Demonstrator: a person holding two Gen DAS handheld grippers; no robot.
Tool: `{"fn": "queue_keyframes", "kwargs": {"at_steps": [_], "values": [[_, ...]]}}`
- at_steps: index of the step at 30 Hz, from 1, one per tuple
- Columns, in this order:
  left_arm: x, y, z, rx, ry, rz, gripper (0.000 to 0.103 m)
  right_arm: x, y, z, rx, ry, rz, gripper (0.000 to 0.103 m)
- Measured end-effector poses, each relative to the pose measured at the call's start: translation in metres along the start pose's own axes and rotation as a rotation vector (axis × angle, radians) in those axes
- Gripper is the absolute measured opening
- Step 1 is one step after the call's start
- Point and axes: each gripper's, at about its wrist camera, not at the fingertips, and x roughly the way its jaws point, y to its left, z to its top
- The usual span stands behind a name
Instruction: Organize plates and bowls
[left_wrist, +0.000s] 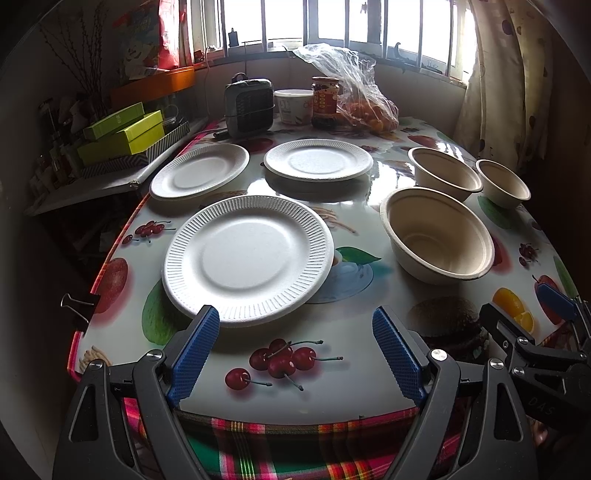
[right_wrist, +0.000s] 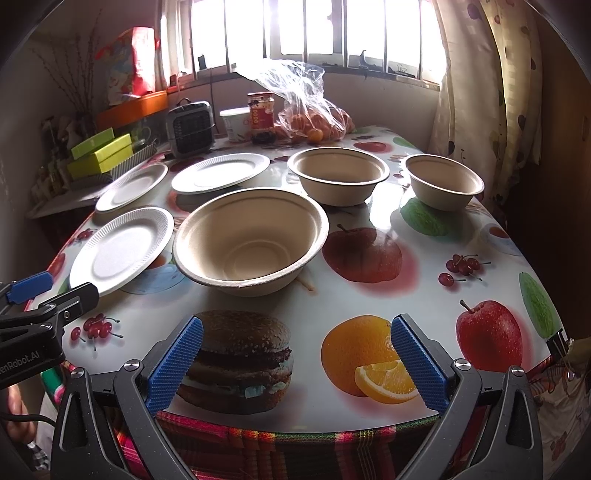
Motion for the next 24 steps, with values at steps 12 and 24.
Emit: {"fn": "queue_keyframes", "kwargs": {"at_steps": [12,24], "values": [[-0.001,0.001,0.003,0.002,-0.003,0.001,0.085,0.000,0.000,0.001,0.000,0.000,0.000,0.103],[-0.007,0.012,0.012,0.011,-0.033,-0.023,0.085,-0.009,0.001,0.019,-0.026,-0.049,0.061,0.103]]}}
